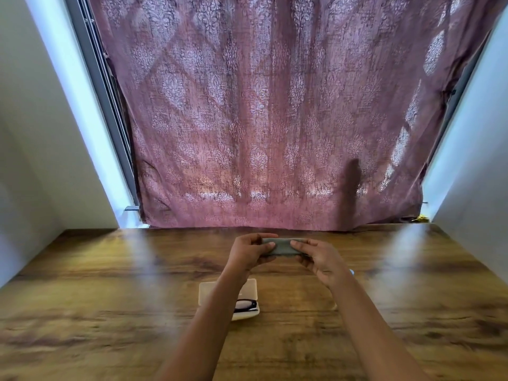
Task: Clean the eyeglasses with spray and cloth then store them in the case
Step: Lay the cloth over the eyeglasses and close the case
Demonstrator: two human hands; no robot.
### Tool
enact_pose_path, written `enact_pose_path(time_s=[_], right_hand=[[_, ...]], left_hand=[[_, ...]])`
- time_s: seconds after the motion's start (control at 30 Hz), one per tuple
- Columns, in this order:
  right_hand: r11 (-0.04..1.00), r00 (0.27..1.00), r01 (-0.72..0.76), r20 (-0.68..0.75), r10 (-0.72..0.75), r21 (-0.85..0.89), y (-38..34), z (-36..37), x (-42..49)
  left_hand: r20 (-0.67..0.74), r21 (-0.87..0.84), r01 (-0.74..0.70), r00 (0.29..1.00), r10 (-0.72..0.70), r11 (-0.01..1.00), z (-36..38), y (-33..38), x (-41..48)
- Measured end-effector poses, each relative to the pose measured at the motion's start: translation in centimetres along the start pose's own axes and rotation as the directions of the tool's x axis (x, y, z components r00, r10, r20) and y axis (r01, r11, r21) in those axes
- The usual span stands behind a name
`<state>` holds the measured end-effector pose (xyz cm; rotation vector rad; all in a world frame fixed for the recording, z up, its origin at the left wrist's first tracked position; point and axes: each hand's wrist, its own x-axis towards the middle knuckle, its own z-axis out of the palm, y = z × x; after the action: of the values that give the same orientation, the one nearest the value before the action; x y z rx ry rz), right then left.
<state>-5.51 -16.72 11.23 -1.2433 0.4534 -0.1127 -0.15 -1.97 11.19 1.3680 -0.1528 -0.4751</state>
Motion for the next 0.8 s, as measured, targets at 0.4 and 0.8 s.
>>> enact_pose_path(time_s=[0.4,0.8], right_hand=[[0.998,0.996,0.053,-0.069,-0.054,-0.015,0.3,0.7,0.2],[0.991,0.994,0.08,-0.07,-0.088,-0.111,1.9,3.0,1.5]], left_hand=[[-0.112,0.0,0.042,0.993,-0.042,0.999,-0.7,-0.6,0.2],[-0.53,0.233,0.11,0.848,0.031,0.966,-8.4,-4.9,0.9]])
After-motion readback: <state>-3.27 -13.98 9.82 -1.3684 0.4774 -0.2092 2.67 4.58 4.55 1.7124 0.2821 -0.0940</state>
